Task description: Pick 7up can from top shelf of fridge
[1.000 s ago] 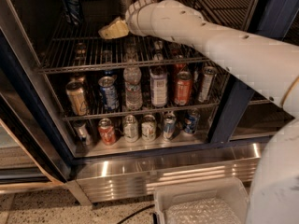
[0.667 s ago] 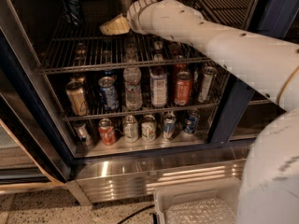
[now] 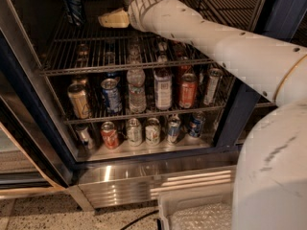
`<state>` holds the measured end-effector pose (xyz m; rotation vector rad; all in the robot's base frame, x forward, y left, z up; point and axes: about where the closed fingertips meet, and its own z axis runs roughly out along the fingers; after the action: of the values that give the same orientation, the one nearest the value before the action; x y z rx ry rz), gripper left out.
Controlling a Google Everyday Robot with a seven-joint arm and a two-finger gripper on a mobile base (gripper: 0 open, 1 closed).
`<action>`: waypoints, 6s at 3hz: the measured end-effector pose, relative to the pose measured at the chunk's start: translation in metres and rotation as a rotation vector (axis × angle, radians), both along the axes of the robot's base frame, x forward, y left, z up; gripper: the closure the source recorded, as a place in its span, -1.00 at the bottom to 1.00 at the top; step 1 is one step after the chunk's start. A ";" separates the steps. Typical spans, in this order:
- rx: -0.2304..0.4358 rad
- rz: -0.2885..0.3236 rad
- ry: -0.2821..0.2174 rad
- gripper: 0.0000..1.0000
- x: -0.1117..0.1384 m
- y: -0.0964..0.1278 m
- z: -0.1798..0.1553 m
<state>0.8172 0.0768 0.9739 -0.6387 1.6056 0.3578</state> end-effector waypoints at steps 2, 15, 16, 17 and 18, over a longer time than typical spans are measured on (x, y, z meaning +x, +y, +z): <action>0.060 -0.016 0.031 -1.00 0.003 0.002 -0.002; 0.038 -0.083 -0.027 -0.66 0.064 -0.013 0.003; 0.036 -0.068 -0.047 -0.64 0.075 -0.004 0.008; 0.027 -0.087 -0.051 -0.66 0.107 -0.002 0.005; 0.022 -0.111 -0.050 -0.68 0.121 -0.011 0.001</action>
Offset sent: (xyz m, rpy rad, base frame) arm 0.0056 -0.0019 -0.0055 0.0868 0.0486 -0.0342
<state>0.9383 0.0656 0.9750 -0.5357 1.5800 0.2751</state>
